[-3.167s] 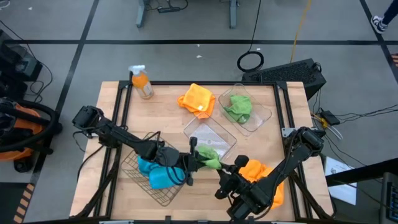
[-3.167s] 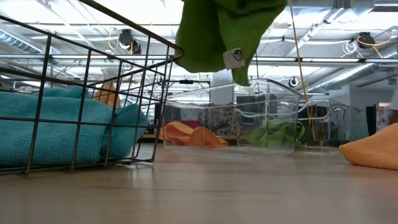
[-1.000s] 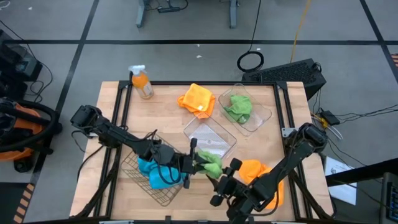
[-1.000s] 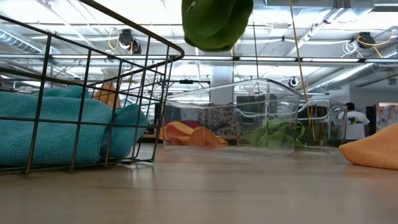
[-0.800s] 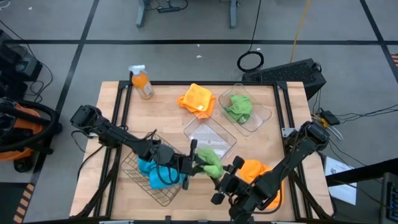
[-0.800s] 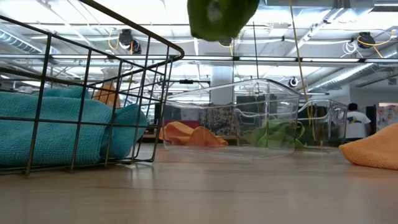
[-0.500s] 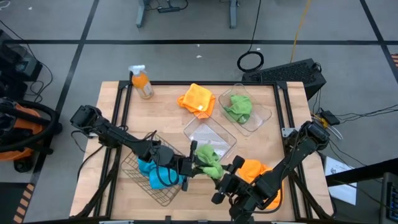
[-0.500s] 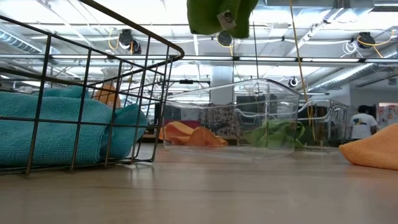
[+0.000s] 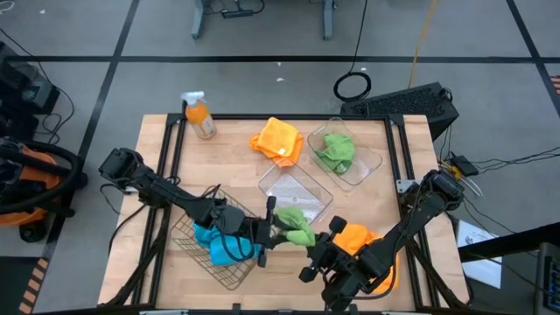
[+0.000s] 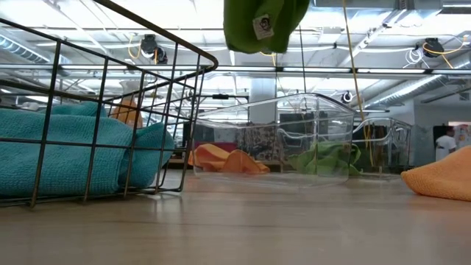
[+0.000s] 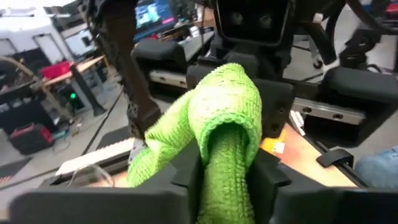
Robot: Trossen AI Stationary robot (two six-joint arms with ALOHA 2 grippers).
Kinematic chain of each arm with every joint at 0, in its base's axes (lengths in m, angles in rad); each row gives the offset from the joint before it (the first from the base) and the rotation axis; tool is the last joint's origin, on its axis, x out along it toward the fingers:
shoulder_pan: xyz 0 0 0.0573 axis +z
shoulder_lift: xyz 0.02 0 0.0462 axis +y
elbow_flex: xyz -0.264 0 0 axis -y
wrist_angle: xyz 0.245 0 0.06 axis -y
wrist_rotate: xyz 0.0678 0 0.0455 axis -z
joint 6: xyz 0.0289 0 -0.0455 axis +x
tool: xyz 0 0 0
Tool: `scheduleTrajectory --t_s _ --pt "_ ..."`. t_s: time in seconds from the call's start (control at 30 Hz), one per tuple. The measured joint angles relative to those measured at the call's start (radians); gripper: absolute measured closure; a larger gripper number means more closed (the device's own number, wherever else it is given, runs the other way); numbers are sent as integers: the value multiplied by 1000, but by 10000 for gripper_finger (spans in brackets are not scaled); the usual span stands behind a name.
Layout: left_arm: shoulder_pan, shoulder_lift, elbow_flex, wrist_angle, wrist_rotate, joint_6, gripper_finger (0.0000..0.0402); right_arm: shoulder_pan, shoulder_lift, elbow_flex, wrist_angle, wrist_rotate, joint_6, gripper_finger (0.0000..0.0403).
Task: Sort microfiber towel by color & place in baskets
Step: Put the green microfiber towel into the top transparent bin
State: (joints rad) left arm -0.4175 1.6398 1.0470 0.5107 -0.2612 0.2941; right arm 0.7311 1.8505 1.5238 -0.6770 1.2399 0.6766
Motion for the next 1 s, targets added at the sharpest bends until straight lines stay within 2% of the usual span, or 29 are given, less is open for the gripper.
scheduleTrajectory --t_s 0.27,0.4,0.57,0.8,1.0 --pt "-2 0 -1 -12 -27 -27 161 1 -80 0 -213 20 132 392" --pt "-10 -5 -2 -42 -67 -28 109 -1 -146 1 -379 28 226 391" --pt "-10 -46 -2 -151 -186 -59 94 -14 -222 1 -593 32 358 391" --pt "-8 -107 -2 -301 -203 -127 93 -67 -299 1 -894 34 572 390" --pt "13 -129 -22 -327 -206 -127 93 -169 -359 -59 -894 -30 526 390"
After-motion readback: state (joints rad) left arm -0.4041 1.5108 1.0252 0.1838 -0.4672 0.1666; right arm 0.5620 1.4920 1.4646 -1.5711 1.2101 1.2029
